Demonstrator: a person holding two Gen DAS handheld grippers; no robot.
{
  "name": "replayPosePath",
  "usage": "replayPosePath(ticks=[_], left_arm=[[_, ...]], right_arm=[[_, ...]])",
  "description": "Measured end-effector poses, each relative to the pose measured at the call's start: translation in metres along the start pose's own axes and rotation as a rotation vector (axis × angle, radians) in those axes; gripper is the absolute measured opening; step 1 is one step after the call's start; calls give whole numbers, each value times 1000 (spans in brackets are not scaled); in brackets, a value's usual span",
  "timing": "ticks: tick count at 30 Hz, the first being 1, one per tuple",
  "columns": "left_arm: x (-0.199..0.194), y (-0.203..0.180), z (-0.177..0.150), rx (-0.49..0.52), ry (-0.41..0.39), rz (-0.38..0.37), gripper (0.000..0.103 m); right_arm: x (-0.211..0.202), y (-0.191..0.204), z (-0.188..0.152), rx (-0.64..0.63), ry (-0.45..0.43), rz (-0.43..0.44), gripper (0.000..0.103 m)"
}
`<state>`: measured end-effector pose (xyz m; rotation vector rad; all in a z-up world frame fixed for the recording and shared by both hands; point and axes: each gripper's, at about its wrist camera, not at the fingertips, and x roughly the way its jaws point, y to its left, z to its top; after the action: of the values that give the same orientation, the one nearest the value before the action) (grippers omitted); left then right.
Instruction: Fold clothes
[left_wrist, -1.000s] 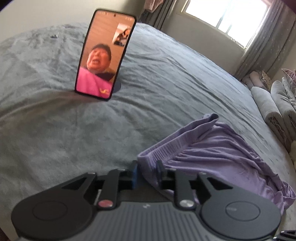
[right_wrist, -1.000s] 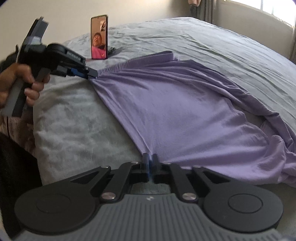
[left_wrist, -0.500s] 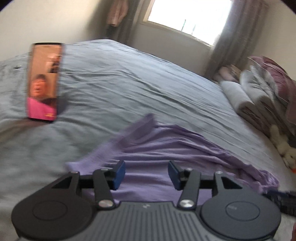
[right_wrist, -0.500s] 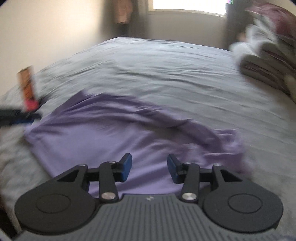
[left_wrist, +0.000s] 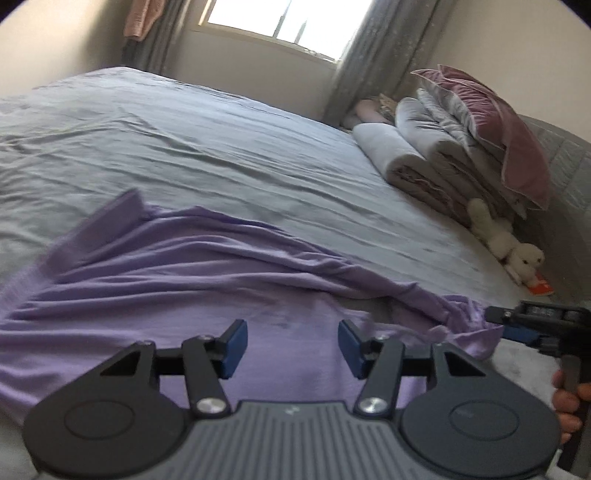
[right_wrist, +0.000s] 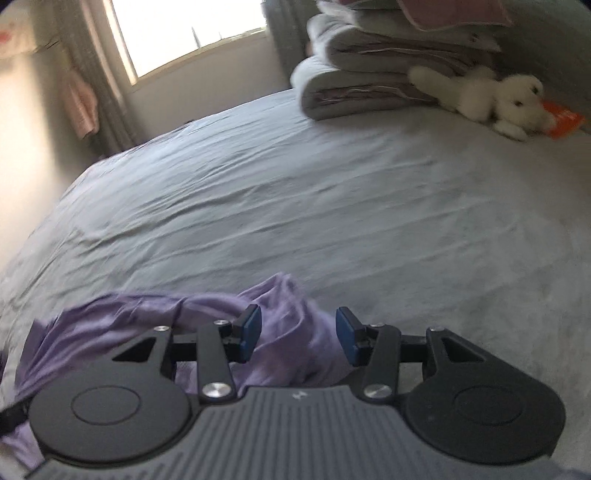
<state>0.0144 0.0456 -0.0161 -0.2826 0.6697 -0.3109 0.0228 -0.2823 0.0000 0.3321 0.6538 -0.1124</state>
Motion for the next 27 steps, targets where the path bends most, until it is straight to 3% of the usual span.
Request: replayPosePath(ticks=[7, 10, 11, 12, 16, 27], left_arm=[[21, -22, -5, 29, 30, -60, 56], [28, -28, -8, 54, 45, -66, 56], [31, -29, -9, 60, 51, -64, 56], [33, -29, -10, 64, 57, -63, 56], [40, -29, -10, 63, 76, -58, 56], [41, -28, -11, 82, 87, -38, 56]], right_arm=[[14, -3, 5, 10, -5, 10, 47], [17, -2, 6, 1, -2, 28, 26], [17, -3, 7, -1, -3, 29, 13], [17, -3, 7, -3, -4, 30, 8], [11, -3, 12, -13, -28, 31, 5], [-47, -9, 29, -24, -202, -16, 5]])
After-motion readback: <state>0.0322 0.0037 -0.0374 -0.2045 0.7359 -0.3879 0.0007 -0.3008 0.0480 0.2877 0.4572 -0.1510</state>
